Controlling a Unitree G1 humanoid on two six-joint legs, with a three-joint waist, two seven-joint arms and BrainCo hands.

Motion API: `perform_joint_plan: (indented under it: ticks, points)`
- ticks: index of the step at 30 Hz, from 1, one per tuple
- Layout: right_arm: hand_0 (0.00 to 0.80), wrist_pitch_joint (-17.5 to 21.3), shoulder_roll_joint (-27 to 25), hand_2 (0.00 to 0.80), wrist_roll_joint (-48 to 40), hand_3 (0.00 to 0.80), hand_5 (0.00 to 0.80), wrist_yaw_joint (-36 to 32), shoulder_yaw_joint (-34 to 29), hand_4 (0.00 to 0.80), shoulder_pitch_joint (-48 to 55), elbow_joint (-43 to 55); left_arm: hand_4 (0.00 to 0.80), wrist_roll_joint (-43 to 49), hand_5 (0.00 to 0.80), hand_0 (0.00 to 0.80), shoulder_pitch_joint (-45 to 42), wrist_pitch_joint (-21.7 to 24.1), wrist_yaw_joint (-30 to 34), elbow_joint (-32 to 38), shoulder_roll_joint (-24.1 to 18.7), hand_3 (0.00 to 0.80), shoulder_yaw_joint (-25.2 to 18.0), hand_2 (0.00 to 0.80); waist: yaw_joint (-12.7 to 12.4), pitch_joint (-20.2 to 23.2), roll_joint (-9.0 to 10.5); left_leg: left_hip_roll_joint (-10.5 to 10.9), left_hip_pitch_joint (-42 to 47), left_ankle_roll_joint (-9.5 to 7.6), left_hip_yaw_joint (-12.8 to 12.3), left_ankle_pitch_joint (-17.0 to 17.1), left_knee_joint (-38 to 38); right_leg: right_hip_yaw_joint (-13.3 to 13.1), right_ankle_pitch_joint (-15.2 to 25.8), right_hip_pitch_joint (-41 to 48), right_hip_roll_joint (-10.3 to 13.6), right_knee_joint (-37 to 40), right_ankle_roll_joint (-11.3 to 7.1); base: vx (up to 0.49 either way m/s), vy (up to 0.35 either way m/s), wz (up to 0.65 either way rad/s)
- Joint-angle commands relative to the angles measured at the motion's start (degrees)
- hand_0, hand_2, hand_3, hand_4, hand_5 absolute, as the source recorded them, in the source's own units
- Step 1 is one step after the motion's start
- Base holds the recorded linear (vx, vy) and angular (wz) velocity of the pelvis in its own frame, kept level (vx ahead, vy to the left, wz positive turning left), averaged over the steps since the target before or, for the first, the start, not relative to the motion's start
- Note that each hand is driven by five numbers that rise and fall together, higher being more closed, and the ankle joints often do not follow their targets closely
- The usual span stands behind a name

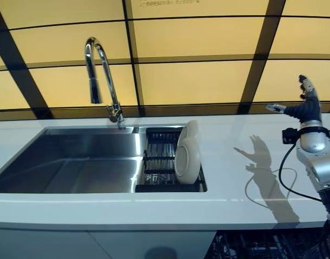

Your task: Take plates into dishwasher

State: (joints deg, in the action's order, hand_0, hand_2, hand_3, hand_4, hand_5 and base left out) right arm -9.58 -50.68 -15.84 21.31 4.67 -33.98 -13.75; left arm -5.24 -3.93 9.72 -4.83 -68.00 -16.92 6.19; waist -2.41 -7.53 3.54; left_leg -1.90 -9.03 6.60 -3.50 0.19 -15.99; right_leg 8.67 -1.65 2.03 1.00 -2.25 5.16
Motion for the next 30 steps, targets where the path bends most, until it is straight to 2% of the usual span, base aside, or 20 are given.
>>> perform_joint_plan:
  ticks: [1,4,7,8,9,11,15,17,19,20,22,23,26,27,29,30]
  points:
    - [0.0,2.92,-0.71,0.0,1.73,0.0,0.0,0.86,0.09,0.0,-6.24,0.17,0.0,-0.09,0.0,0.0,-0.2,0.63,-2.19,3.31,-2.65,0.0,2.84,0.0,-5.08,-2.6,-0.54,2.0,-4.91,-0.73,1.58,12.68,8.83,-6.57,-0.16,9.08,-1.56,1.49,-6.65,0.372,0.003,-0.45]
    - [0.0,4.85,-1.75,0.0,0.53,0.0,0.0,-1.46,0.07,0.0,-6.24,-1.69,0.0,-1.55,0.0,0.0,-1.19,0.18,-2.65,3.6,-2.64,0.0,2.98,0.0,-6.82,-3.09,-0.67,2.14,-7.42,-0.27,1.53,16.06,12.17,-10.34,-1.61,13.03,-2.96,3.05,-6.08,0.332,0.036,-0.33]
    - [0.0,5.78,-2.86,0.0,-0.33,0.0,0.0,-3.12,-0.07,0.0,-6.16,-2.19,0.0,-2.7,0.0,0.0,-1.15,0.07,-2.42,3.07,-2.58,0.0,2.88,0.0,-7.39,-3.38,-0.23,2.41,-8.71,-0.83,1.21,15.18,10.33,-11.8,-2.65,14.18,-2.88,3.42,-6.01,0.175,0.077,-0.37]
    - [0.0,6.41,-3.03,0.0,-0.81,0.0,0.0,-3.45,0.0,0.0,-6.2,-2.45,0.0,-2.97,0.0,0.0,-0.88,-0.08,-2.37,2.97,-2.58,0.0,2.67,0.0,-7.38,-3.28,0.17,2.42,-8.32,-1.51,0.99,13.38,10.42,-11.75,-2.9,13.96,-2.4,3.36,-6.24,0.101,0.108,-0.27]
    - [0.0,7.38,-2.79,0.0,-0.96,0.0,0.0,-3.93,-0.35,0.0,-5.58,-2.38,0.0,-3.84,0.0,0.0,0.53,-0.28,-2.27,1.98,-2.76,0.0,2.8,0.0,-6.97,-3.25,1.37,2.29,-8.27,-3.23,-1.63,8.94,8.62,-10.13,-3.51,13.26,-0.62,2.7,-7.02,0.099,0.114,-0.16]
    - [0.0,8.53,-2.48,0.0,-1.27,0.0,0.0,-4.08,-1.91,0.0,-3.1,-1.27,0.0,-3.79,0.0,0.0,2.15,-0.37,-2.26,1.83,-2.96,0.0,2.49,0.0,-7.02,-3.05,2.58,2.39,-8.77,-4.45,-2.75,6.36,6.62,-8.76,-4.24,13.36,1.05,1.93,-8.36,0.094,0.085,0.0]
    - [0.0,9.46,-1.6,0.0,-2.42,0.0,0.0,-4.08,-4.91,0.0,1.57,1.17,0.0,-4.22,0.0,0.0,3.56,0.57,-2.7,2.22,-3.5,0.0,2.03,0.0,-7.31,-1.6,4.16,3.41,-7.54,-6.33,-1.56,5.11,7.42,-6.28,-3.59,12.17,3.61,-2.32,-10.93,0.155,0.095,-0.18]
    - [0.0,9.51,-1.23,0.0,-2.81,0.0,0.0,-4.82,-5.6,0.0,2.43,1.22,0.0,-3.74,0.0,0.0,3.72,1.21,-2.84,1.98,-3.79,0.0,2.07,0.0,-7.43,-0.53,4.64,4.01,-6.44,-7.3,-1.2,4.96,8.74,-5.25,-0.58,11.52,5.24,-6.49,-12.23,0.178,0.14,0.6]
    - [0.0,9.41,-0.64,0.0,-3.0,0.0,0.0,-5.82,-5.69,0.0,3.06,1.08,0.0,-3.45,0.0,0.0,3.86,1.66,-2.74,2.01,-4.16,0.0,2.21,0.0,-7.1,0.3,4.35,4.39,-3.92,-8.35,-1.57,4.57,10.89,-3.52,4.4,8.26,6.95,-14.55,-13.96,0.176,0.202,-0.08]
    - [0.0,9.29,-0.43,0.0,-3.32,0.0,0.0,-6.35,-5.66,0.0,3.38,0.95,0.0,-3.21,0.0,0.0,3.9,1.62,-2.7,2.2,-4.24,0.0,2.26,0.0,-6.81,0.55,3.63,4.22,-2.31,-8.71,-1.7,4.43,11.93,-3.01,6.7,6.2,7.41,-19.59,-14.26,0.171,0.226,0.06]
    - [0.0,8.77,-0.15,0.0,-4.24,0.0,0.0,-7.27,-5.41,0.0,3.8,0.73,0.0,-3.09,0.0,0.0,4.16,1.18,-2.65,2.98,-4.45,0.0,2.69,0.0,-5.92,0.57,1.56,3.22,1.38,-9.2,-2.03,3.78,13.98,-1.97,8.49,0.76,8.04,-29.29,-14.03,0.167,0.252,0.07]
    - [0.0,8.53,0.03,0.0,-4.3,0.0,0.0,-7.53,-5.3,0.0,3.66,0.42,0.0,-3.15,0.0,0.0,4.37,0.9,-2.74,3.35,-4.51,0.0,2.93,0.0,-5.65,0.42,1.17,3.12,2.61,-9.3,-2.24,3.55,14.7,-1.09,8.46,-0.97,8.61,-30.36,-13.85,0.153,0.181,-0.25]
    - [0.0,7.89,0.12,0.0,-4.09,0.0,0.0,-7.73,-4.3,0.0,1.68,-1.24,0.0,-3.45,0.0,0.0,5.08,0.18,-3.1,4.01,-4.75,0.0,3.28,0.0,-5.21,0.09,1.08,2.87,5.54,-8.86,-2.59,3.35,16.76,1.25,7.26,-3.27,9.96,-25.47,-13.36,0.141,-0.043,-0.64]
    - [0.0,7.59,-0.1,0.0,-4.58,0.0,0.0,-7.87,-3.58,0.0,-0.01,-2.04,0.0,-3.69,0.0,0.0,5.5,-0.32,-3.36,4.2,-5.0,0.0,3.15,0.0,-4.85,-0.2,1.39,2.52,7.21,-8.13,-2.62,3.21,18.06,2.96,6.33,-3.78,10.2,-19.14,-13.25,0.125,-0.191,-0.57]
    - [0.0,7.48,-0.22,0.0,-5.51,0.0,0.0,-7.99,-2.93,0.0,-1.35,-2.57,0.0,-3.95,0.0,0.0,5.91,-0.9,-3.47,4.24,-5.36,0.0,2.84,0.0,-4.31,-0.61,1.67,1.9,8.83,-7.24,-2.5,2.98,19.16,4.18,5.46,-4.49,9.73,-12.77,-13.24,0.106,-0.201,-0.37]
    - [0.0,7.47,-0.29,0.0,-6.0,0.0,0.0,-8.07,-2.62,0.0,-2.02,-2.64,0.0,-4.23,0.0,0.0,6.08,-1.18,-3.64,4.21,-5.53,0.0,2.64,0.0,-3.74,-0.82,2.0,1.63,9.61,-6.78,-2.31,2.73,19.62,4.2,5.06,-4.88,8.69,-8.64,-13.31,0.077,-0.184,-0.32]
